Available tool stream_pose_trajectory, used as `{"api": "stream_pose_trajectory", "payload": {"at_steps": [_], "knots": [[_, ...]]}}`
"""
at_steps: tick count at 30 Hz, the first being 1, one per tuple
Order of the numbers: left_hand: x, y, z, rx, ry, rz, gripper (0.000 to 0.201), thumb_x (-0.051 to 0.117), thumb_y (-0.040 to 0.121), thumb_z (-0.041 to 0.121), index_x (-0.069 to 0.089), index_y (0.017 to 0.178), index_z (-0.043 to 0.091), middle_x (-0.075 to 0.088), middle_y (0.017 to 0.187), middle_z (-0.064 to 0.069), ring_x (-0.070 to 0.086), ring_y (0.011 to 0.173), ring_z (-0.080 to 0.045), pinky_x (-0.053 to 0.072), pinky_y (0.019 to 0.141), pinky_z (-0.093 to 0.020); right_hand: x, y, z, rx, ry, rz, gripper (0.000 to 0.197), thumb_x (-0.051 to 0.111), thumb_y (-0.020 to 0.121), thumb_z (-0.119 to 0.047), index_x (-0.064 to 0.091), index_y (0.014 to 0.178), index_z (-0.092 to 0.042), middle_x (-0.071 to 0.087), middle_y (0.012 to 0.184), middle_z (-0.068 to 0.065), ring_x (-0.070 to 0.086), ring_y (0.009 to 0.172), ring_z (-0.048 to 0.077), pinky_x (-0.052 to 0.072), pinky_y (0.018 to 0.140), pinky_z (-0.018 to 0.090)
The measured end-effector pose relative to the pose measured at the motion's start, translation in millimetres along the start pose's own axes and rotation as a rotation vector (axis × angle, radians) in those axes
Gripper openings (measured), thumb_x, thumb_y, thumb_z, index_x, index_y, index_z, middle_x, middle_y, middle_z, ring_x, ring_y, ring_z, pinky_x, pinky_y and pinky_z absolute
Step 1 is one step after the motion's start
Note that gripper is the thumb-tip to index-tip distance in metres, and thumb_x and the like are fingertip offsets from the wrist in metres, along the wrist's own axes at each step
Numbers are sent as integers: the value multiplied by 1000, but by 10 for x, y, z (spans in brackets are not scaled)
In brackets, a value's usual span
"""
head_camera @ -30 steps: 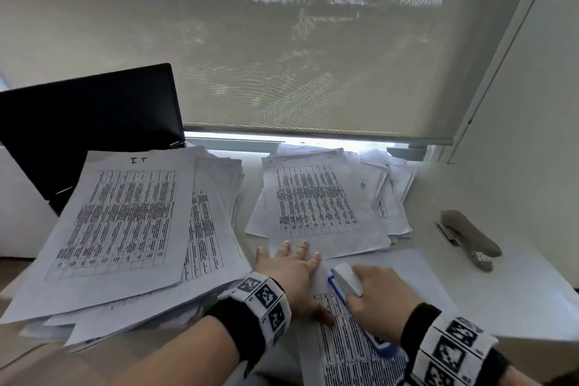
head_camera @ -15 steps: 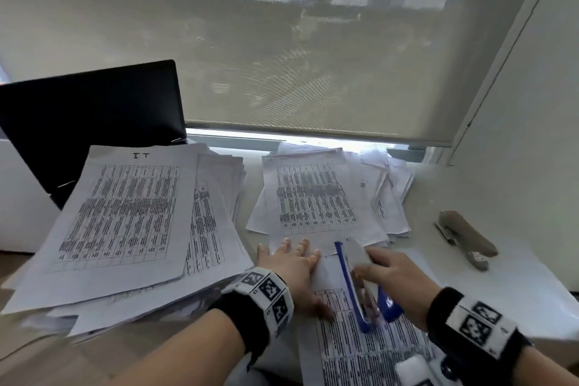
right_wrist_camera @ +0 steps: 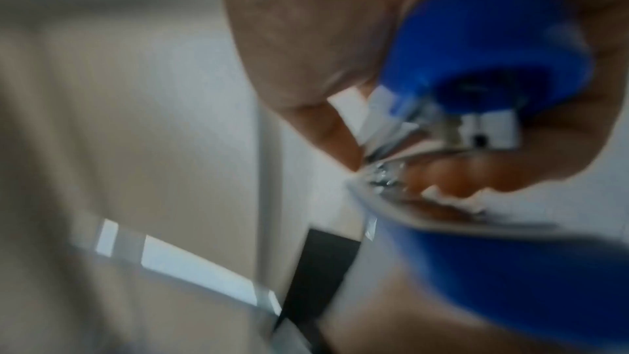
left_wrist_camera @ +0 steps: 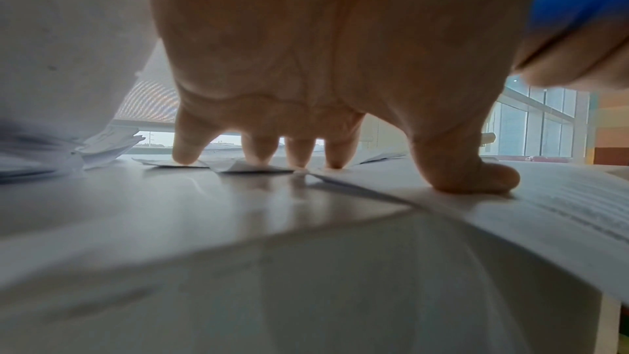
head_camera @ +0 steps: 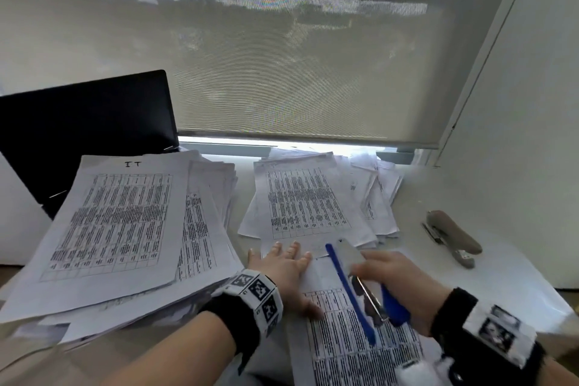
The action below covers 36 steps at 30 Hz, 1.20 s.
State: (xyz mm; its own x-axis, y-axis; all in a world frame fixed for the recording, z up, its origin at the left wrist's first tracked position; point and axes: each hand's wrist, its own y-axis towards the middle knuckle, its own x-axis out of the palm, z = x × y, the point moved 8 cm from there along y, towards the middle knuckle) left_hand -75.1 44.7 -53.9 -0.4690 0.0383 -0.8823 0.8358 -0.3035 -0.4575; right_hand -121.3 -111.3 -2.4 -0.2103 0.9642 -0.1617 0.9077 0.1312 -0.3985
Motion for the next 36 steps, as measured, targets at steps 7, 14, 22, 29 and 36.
{"api": "stream_pose_trajectory", "payload": {"at_steps": [7, 14, 22, 29, 36], "knots": [[30, 34, -19, -5, 14, -3, 119, 58, 64, 85, -5, 153, 37, -14, 162, 9, -9, 150, -23, -2, 115, -63, -16, 151, 4, -235, -756, 224, 14, 55, 90, -41, 63, 90, -30, 66, 79, -7, 60, 72, 8, 48, 68, 22], [40, 34, -23, -1, 16, -13, 120, 57, 63, 86, -5, 153, 37, -14, 162, 10, -8, 150, -23, -2, 116, -62, -55, 279, 90, -142, -667, 188, 12, 56, 92, -30, 65, 99, -25, 65, 82, -6, 60, 73, 13, 44, 63, 22], [-91, 10, 48, 14, 61, 7, 117, 63, 64, 82, 8, 155, 33, 2, 164, 6, 6, 150, -25, 4, 116, -63, -771, 465, 106, 39, -689, 493, 22, 54, 92, -31, 62, 96, -11, 62, 88, 11, 59, 82, 29, 42, 74, 28], [-159, 74, 113, 40, 100, 20, 113, 69, 58, 80, 31, 149, 26, 35, 148, 5, 36, 138, -24, 16, 112, -64, -1485, 721, 159, 200, -760, 647, 13, 50, 93, -14, 46, 87, -4, 48, 91, 13, 45, 84, 20, 38, 75, 29], [-193, 72, 138, 21, 109, 9, 114, 72, 53, 79, 36, 147, 25, 44, 135, 5, 46, 127, -24, 19, 112, -65, -1818, 876, -359, -22, -947, 921, 36, 47, 91, -28, 59, 122, -14, 56, 124, 16, 45, 116, 38, 40, 94, 41]]}}
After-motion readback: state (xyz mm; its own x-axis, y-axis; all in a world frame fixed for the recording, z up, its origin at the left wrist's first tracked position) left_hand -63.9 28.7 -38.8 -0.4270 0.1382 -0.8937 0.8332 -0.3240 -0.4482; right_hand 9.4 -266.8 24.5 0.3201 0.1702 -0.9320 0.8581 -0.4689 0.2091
